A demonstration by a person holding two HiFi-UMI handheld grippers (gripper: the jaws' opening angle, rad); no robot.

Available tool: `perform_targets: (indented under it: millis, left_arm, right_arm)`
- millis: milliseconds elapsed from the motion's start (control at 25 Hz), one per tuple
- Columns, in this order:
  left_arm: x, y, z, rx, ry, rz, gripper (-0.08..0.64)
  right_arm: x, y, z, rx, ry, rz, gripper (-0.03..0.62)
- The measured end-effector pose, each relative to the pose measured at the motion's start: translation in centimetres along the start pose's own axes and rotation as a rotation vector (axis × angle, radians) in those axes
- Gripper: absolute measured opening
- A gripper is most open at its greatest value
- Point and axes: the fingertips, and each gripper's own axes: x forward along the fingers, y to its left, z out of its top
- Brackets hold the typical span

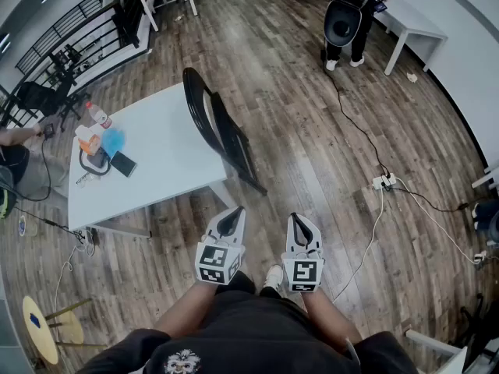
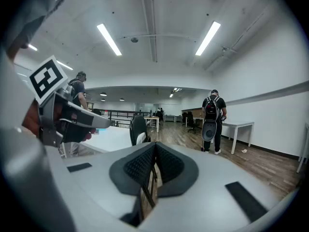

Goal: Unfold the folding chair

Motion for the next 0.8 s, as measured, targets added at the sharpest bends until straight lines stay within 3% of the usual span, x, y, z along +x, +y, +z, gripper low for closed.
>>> perform_targets:
  millis: [200, 480, 680, 800]
  left_arm:
    - [2.8, 2.6, 1.7, -0.027, 0.005, 0.068, 0.005]
    - [6.4, 9.1, 4.5, -0.094, -0.05, 0.135, 0.005]
    - [9.4, 16.0, 5.3, -0.123, 0.044, 0.263, 0.005]
    - [11.2, 19.3, 6.8, -0.11, 0.034, 0.32, 0.005]
  right_arm:
    - [4.0, -0.5, 0.8, -0.001, 0.002, 0.038, 0.014]
    - [12.3, 0.2, 2.0, -0.007, 0.0, 0.086, 0.014]
    - [19.2, 0.7, 3.0, -0.032, 0.024, 0.118, 0.015]
    - [23.6, 1.1, 3.2, -0.04, 0.034, 0.14, 0.015]
